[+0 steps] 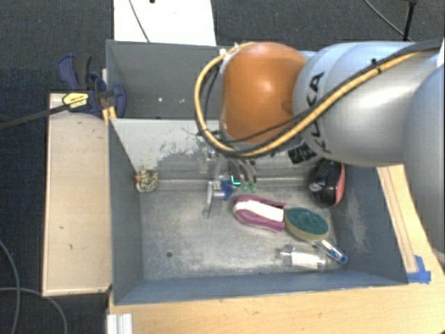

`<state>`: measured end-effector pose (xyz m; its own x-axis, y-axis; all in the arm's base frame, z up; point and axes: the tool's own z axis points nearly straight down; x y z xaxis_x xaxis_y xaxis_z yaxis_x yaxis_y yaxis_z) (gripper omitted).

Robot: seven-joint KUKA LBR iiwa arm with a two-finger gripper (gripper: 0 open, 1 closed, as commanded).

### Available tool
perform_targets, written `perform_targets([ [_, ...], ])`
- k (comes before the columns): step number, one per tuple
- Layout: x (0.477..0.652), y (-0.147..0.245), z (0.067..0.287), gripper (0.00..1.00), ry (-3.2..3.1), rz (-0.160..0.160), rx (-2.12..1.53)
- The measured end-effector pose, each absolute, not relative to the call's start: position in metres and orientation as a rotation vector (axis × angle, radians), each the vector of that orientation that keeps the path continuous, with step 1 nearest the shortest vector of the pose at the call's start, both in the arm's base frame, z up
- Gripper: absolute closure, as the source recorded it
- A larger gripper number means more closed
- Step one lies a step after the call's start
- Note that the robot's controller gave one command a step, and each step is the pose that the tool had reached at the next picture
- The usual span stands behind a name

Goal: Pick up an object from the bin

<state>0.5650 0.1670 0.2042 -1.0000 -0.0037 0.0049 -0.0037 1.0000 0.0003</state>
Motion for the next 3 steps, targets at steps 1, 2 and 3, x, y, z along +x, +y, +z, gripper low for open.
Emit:
perform_targets([
  [1,0.573,0.074,0.071,0.00,-3.153,-0.004,-0.058],
  [2,0.582,0.118,0.102,0.00,-3.129,-0.005,-0.344],
  [3,0.593,0.075,0.101,0.00,-3.070,-0.001,-0.697],
])
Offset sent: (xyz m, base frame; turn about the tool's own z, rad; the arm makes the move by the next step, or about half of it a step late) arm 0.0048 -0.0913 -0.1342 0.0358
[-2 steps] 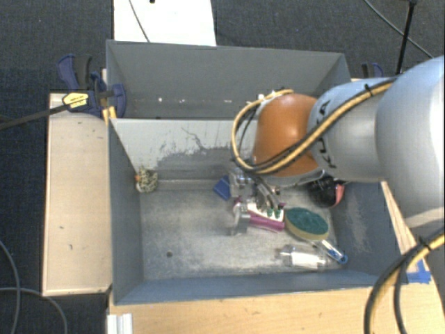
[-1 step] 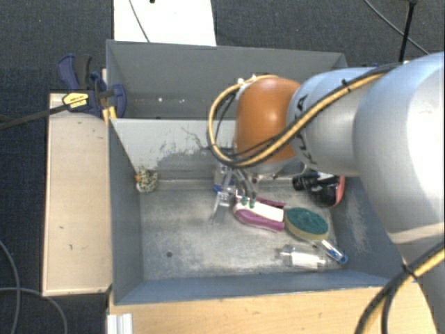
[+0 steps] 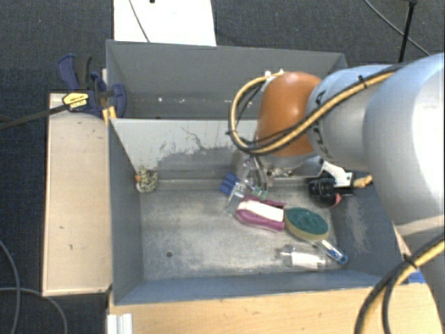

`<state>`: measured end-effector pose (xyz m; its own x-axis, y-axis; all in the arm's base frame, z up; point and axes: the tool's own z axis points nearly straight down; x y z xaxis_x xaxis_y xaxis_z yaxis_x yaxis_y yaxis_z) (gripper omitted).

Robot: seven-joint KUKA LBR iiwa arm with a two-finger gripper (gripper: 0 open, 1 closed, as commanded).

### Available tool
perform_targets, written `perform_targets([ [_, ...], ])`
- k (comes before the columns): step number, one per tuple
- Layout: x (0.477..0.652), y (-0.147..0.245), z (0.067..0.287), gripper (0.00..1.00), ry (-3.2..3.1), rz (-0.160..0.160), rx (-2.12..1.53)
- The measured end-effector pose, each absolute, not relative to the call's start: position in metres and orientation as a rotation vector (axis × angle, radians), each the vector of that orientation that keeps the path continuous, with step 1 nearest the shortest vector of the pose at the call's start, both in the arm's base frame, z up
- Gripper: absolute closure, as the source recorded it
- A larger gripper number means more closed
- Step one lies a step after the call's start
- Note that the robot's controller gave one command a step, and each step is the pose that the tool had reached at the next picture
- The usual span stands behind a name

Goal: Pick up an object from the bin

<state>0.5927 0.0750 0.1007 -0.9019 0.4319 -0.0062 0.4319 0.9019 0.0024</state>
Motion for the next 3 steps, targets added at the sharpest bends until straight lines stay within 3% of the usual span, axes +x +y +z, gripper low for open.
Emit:
perform_targets([
  [1,0.595,0.078,0.071,0.00,3.065,0.002,0.655],
  [2,0.595,0.094,0.072,0.00,2.985,0.005,0.952],
  [3,0.595,0.094,0.074,1.00,2.984,0.005,0.951],
])
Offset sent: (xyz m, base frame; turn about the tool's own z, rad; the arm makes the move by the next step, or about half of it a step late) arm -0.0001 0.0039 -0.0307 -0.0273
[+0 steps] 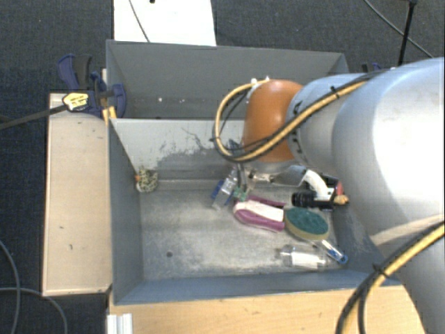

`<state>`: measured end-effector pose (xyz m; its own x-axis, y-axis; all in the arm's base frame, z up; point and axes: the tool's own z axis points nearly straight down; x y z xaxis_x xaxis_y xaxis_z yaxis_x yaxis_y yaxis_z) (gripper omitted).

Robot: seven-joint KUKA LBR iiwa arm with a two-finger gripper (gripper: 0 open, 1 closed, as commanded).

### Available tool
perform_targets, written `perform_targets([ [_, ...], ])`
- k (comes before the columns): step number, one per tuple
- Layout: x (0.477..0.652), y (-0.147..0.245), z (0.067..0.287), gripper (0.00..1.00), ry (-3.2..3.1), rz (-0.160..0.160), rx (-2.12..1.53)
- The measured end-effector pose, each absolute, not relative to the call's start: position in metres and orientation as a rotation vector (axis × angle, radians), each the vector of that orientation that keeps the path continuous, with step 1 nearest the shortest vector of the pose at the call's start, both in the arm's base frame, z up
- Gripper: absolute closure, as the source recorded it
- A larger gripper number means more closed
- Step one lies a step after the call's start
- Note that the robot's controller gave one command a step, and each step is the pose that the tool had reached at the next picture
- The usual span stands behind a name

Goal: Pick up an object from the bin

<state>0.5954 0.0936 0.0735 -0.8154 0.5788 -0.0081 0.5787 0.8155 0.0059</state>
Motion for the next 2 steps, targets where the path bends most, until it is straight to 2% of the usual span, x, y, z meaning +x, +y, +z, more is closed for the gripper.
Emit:
perform_targets([
  [1,0.597,0.094,0.079,1.00,2.988,0.004,0.950],
  [2,0.598,0.094,0.099,1.00,2.988,0.005,0.948],
])
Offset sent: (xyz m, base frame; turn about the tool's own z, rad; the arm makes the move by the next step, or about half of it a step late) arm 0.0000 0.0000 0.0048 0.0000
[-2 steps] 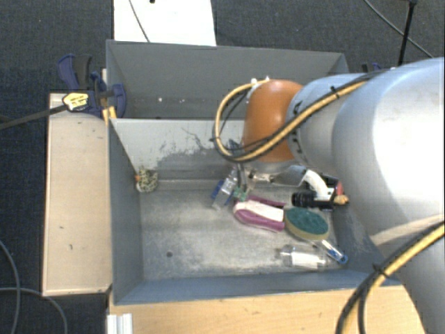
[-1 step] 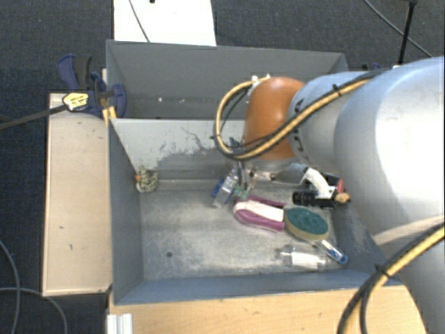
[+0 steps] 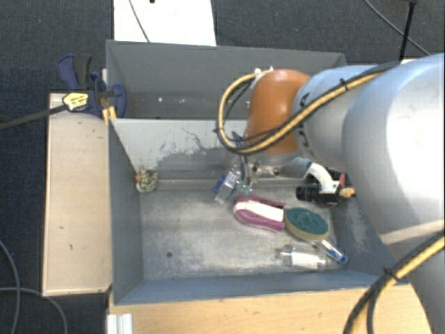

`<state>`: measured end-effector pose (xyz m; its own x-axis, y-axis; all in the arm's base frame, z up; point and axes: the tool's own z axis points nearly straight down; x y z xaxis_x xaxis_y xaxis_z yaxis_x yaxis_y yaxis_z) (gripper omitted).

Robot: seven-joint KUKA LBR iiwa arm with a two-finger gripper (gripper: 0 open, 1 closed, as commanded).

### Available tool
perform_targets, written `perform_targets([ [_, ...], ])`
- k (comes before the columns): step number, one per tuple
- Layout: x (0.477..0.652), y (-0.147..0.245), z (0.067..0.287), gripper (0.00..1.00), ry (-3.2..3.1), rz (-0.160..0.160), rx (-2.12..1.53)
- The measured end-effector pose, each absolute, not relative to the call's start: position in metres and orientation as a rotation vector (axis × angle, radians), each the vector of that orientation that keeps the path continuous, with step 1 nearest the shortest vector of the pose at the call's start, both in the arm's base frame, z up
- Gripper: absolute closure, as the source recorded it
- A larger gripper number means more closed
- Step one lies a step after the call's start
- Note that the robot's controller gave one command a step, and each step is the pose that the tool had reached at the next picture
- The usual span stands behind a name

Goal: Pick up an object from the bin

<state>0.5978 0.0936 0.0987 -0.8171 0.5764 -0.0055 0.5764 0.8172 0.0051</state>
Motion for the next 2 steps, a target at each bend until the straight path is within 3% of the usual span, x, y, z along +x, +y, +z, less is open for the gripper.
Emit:
perform_targets([
  [2,0.602,0.093,0.193,1.00,2.992,0.006,0.931],
])
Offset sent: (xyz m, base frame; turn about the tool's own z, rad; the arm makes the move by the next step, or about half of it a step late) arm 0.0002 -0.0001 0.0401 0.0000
